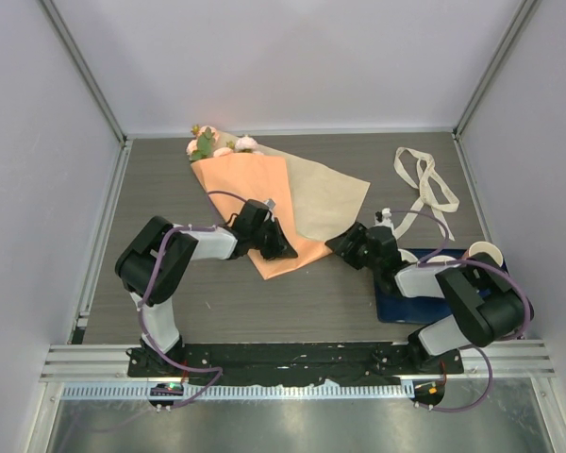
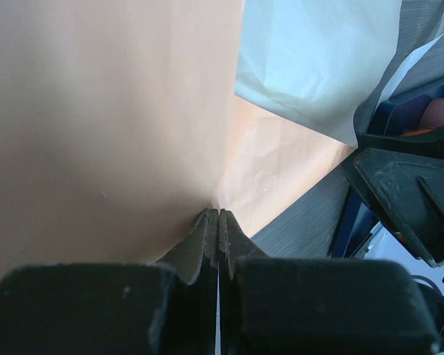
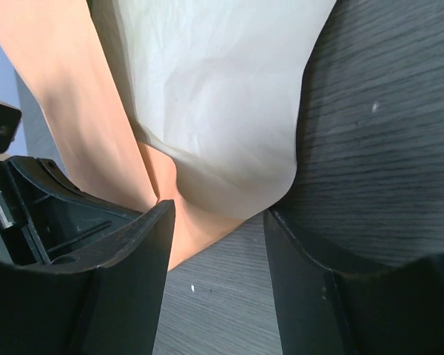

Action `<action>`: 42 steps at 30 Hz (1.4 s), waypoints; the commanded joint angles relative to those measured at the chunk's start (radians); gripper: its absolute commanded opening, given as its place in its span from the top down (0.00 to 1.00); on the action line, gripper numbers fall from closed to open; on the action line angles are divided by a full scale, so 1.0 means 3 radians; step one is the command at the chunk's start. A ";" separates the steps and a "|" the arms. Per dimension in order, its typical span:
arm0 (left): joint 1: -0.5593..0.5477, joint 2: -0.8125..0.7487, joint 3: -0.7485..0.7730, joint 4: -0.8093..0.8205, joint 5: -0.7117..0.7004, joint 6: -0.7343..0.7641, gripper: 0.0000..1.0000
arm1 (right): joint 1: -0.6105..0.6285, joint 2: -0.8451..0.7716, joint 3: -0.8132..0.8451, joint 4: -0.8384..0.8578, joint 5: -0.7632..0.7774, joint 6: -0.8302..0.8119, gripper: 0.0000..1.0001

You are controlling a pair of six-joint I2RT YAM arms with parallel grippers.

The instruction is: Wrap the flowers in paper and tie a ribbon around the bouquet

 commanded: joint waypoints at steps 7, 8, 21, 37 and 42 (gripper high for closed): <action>-0.0015 0.0182 -0.0174 -0.0607 -0.0302 0.0190 1.00 | -0.0036 0.0255 -0.0238 0.0621 0.0015 0.0029 0.63; -0.0015 0.0192 -0.0169 -0.0612 -0.0302 0.0190 1.00 | -0.0036 0.0230 -0.0244 0.0662 0.0030 -0.0012 0.68; -0.0010 0.0223 -0.0205 -0.0622 -0.0369 0.0154 1.00 | 0.0612 -0.0450 0.0573 -0.0395 0.0408 -0.1147 1.00; -0.0015 -0.0524 -0.0087 -0.0934 -0.0205 0.0272 0.99 | 0.1022 -0.0369 0.0953 -0.0902 0.0644 -0.1709 1.00; 0.0005 -0.0774 -0.0138 -0.0852 -0.0006 0.0220 0.98 | 0.1063 -0.0348 0.1024 -0.0933 0.0634 -0.1802 1.00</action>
